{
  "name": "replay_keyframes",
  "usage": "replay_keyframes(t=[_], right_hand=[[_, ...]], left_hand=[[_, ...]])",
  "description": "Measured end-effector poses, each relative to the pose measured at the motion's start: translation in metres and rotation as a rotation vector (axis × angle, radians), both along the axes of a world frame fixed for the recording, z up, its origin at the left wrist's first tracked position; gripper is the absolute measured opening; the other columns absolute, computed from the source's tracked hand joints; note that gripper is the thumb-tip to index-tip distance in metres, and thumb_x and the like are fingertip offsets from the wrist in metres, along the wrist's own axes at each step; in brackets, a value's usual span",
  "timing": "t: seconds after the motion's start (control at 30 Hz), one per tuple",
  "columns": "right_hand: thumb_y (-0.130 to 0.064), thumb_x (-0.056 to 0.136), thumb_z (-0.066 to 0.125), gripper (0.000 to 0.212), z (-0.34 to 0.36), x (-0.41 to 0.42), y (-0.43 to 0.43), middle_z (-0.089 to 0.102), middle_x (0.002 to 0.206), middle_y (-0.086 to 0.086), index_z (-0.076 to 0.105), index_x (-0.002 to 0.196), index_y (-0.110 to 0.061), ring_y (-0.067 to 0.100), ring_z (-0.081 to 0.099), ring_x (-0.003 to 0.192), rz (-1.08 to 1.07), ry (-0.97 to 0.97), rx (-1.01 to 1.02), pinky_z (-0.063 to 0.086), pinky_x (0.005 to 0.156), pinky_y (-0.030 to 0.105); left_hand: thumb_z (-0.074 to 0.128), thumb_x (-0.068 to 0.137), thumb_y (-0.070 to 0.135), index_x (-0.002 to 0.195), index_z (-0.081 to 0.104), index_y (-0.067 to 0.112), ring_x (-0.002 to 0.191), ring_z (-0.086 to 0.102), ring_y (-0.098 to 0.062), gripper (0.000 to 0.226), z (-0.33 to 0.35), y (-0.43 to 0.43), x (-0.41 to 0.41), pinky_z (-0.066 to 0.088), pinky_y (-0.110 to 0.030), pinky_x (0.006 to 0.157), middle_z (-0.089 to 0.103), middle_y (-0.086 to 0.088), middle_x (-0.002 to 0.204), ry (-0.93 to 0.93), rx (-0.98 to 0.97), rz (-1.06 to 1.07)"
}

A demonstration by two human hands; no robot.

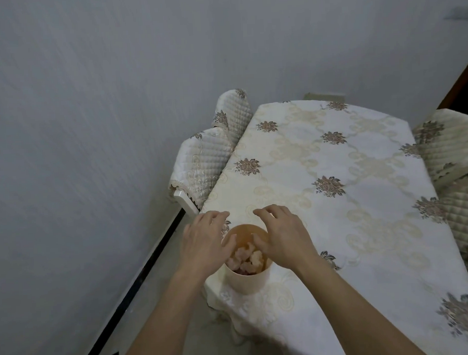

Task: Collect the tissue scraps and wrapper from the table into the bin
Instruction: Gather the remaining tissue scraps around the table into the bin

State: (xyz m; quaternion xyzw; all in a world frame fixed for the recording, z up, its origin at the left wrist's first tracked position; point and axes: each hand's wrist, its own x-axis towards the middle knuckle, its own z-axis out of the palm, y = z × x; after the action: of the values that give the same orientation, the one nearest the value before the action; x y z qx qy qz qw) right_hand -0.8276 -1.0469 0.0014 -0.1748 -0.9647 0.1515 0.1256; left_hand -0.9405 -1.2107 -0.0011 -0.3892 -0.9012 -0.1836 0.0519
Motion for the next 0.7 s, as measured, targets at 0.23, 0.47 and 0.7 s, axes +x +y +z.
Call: replay_keyframes(t=[0.23,0.47,0.7], right_hand=[[-0.043,0.085,0.06,0.051,0.031,-0.007,0.014,0.062,0.126,0.002,0.058,0.131,-0.02,0.025,0.054,0.121,-0.026,0.081,0.072,0.047,0.092,0.042],[-0.044,0.086,0.059,0.051,0.053,0.021,0.046,0.062,0.125,0.001,0.058,0.131,-0.02,0.024,0.055,0.119,-0.169,0.113,0.094,0.049,0.092,0.042],[-0.043,0.087,0.061,0.052,0.064,0.084,0.072,0.06,0.131,0.001,0.056,0.133,-0.022,0.024,0.053,0.124,-0.44,0.116,0.123,0.046,0.093,0.042]], left_hand=[[0.047,0.084,0.052,0.127,0.059,0.022,0.112,0.057,-0.022,0.054,0.035,0.016,-0.006,0.047,-0.041,0.086,0.064,0.003,0.12,0.094,0.036,-0.033],[0.045,0.084,0.053,0.128,0.059,0.024,0.112,0.057,-0.022,0.055,0.06,0.062,-0.001,0.047,-0.044,0.092,0.064,0.002,0.12,0.119,0.075,-0.134],[0.044,0.083,0.054,0.127,0.06,0.022,0.11,0.059,-0.025,0.056,0.067,0.122,0.024,0.051,-0.044,0.084,0.066,0.0,0.119,0.154,0.063,-0.391]])
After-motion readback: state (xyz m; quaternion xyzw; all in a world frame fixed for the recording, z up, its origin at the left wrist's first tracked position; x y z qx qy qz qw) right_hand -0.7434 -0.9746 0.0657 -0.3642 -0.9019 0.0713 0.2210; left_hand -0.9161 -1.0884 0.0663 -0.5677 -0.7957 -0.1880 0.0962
